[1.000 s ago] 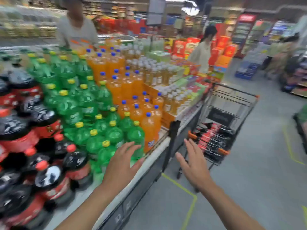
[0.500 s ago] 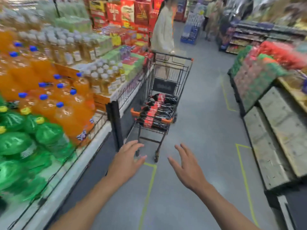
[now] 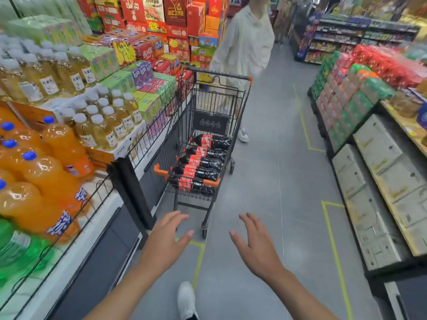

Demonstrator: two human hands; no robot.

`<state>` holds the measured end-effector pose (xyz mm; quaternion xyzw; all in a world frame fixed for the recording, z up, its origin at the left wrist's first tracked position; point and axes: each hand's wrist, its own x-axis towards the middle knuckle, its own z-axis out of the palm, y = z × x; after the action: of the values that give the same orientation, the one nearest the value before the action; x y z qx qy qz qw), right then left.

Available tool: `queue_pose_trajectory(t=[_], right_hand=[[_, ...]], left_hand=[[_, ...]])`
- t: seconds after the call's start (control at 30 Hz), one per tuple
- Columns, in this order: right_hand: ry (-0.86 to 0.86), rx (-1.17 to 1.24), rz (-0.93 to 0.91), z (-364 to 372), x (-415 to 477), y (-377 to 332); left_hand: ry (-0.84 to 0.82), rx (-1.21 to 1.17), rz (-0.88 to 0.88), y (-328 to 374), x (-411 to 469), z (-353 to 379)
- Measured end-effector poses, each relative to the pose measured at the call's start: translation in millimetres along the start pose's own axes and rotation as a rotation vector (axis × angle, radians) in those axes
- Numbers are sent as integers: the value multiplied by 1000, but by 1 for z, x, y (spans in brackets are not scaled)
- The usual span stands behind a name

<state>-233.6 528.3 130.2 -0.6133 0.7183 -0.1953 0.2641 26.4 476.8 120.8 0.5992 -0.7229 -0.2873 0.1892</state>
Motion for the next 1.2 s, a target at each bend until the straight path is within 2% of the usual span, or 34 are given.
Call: queue_pose_trajectory(t=[0.43, 0.7, 0.87, 1.03, 1.2], right_hand=[[-103, -14, 35, 6, 207, -14], [-196, -44, -45, 11, 342, -15], [-328, -15, -98, 21, 434, -1], [-523, -107, -173, 33, 512, 14], [-656, -133, -163, 51, 561, 21]], left_hand=[[-45, -54, -59, -22, 217, -23], [-73, -39, -152, -45, 315, -13], [-73, -140, -351, -59, 380, 10], [9, -367, -682, -66, 441, 35], [44, -554, -948, -72, 479, 55]])
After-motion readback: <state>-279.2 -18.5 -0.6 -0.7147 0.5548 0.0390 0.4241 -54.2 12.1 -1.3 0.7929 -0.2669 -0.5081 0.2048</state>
